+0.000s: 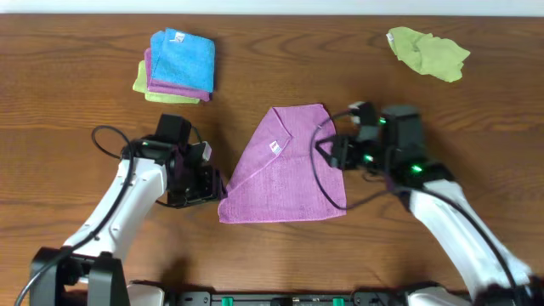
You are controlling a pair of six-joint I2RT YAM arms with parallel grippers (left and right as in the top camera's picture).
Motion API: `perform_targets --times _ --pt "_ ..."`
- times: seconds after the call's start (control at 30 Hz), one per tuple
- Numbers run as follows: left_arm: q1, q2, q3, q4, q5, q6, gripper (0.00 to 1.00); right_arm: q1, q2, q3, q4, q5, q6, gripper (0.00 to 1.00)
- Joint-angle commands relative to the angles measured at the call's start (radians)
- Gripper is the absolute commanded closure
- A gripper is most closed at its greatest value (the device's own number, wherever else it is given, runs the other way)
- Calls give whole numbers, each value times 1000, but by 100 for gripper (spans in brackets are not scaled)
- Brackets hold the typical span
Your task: Fold the cloth
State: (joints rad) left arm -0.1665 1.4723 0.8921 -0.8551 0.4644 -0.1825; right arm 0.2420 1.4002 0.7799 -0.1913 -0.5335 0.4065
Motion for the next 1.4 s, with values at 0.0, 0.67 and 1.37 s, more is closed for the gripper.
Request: perform_targets --times 0.0,0.67,1.37 --pt "3 -30 3 -2 34 -11 38 51 122 -2 103 -10 131 48" --pt "167 -129 105 -11 36 -13 29 146 444 100 372 83 305 53" --pt "193 -129 105 -8 42 -5 29 161 507 175 284 81 329 60"
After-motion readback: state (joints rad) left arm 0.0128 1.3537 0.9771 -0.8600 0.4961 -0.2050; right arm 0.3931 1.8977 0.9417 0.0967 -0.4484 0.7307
